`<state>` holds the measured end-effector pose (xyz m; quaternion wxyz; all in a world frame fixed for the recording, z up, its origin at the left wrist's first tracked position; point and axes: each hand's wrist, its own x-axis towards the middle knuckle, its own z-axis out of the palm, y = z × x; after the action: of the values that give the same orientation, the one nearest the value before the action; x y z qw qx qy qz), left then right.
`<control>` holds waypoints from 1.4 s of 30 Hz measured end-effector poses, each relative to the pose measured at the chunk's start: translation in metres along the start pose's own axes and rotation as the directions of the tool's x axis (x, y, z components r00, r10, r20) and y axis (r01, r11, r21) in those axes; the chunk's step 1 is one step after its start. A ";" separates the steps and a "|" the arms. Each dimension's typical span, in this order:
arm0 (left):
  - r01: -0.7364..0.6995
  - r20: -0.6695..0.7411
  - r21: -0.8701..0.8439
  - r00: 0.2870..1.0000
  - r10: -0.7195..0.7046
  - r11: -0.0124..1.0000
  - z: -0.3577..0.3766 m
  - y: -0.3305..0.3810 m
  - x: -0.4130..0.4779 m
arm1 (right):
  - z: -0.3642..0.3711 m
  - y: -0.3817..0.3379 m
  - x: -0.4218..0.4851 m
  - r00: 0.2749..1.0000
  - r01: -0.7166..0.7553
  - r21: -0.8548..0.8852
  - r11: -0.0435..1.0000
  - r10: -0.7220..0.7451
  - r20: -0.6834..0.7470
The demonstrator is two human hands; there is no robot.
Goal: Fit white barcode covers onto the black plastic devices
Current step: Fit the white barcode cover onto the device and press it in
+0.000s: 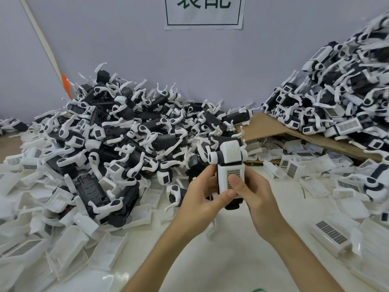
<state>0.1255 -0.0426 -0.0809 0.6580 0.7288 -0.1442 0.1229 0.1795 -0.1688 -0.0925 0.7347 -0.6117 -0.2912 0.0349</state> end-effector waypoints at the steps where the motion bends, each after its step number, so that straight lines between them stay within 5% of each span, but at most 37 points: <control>1: -0.021 -0.036 -0.003 0.999 0.021 1.000 -0.004 -0.006 -0.001 | -0.007 -0.004 -0.004 1.000 0.014 -0.002 1.000 -0.014 -0.013; 10: -0.061 -0.067 -0.060 0.996 0.057 0.996 0.003 -0.013 0.001 | -0.003 -0.009 -0.004 0.995 0.055 -0.071 0.996 -0.060 -0.075; 17: 0.089 0.040 -0.408 0.996 -0.080 0.909 -0.010 -0.018 0.002 | 0.004 -0.006 -0.006 0.993 0.080 -0.219 0.972 -0.096 -0.064; 21: 0.164 0.067 -0.621 0.985 -0.156 0.767 -0.013 -0.014 -0.001 | 0.009 -0.006 -0.007 0.964 0.228 -0.481 0.846 -0.267 -0.012; 25: 0.173 0.080 -0.599 0.984 -0.157 0.782 -0.015 -0.014 -0.001 | 0.015 -0.003 -0.012 0.939 0.271 -0.652 0.708 -0.342 0.018; 36: 0.097 -0.057 -0.529 0.987 -0.149 0.843 -0.013 -0.017 -0.001 | 0.018 -0.002 -0.012 0.939 0.277 -0.649 0.709 -0.343 0.026; 42: 0.090 -0.054 -0.487 0.990 -0.133 0.869 -0.012 -0.018 0.002 | 0.011 -0.005 -0.009 0.977 0.206 -0.428 0.880 -0.207 0.046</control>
<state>0.1344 -0.0293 -0.0952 0.8307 0.5425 -0.0995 0.0760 0.1652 -0.1637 -0.0900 0.5814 -0.7241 -0.3547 -0.1090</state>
